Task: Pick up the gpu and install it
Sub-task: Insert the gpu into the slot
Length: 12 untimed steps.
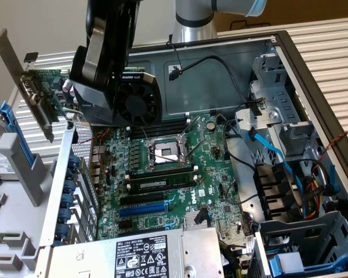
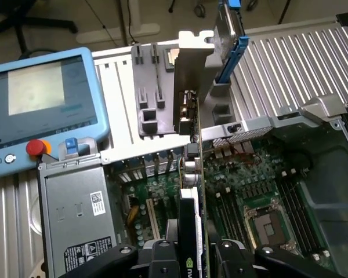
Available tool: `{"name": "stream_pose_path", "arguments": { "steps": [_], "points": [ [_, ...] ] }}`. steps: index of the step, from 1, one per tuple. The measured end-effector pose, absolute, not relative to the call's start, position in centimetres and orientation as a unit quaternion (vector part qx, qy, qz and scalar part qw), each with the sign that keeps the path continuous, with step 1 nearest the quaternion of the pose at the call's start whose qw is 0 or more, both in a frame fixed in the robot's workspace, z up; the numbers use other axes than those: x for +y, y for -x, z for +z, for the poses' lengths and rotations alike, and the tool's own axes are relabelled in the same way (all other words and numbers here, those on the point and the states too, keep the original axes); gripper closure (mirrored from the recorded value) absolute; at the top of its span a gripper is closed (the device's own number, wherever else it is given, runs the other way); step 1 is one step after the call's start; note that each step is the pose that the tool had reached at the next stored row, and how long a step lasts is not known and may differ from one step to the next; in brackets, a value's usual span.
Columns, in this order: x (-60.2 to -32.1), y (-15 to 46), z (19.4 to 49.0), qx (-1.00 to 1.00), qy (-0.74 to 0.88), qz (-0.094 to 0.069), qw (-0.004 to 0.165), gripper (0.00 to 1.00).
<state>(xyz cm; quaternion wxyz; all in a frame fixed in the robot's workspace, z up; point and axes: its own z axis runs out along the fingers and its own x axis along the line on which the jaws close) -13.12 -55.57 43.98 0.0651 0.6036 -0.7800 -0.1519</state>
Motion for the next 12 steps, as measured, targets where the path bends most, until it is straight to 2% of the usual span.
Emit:
{"name": "stream_pose_path", "arguments": {
  "steps": [12],
  "points": [
    [-55.57, 13.09, 43.98, -0.738, -0.656, -0.145, 0.072, 0.71]
  ]
}}
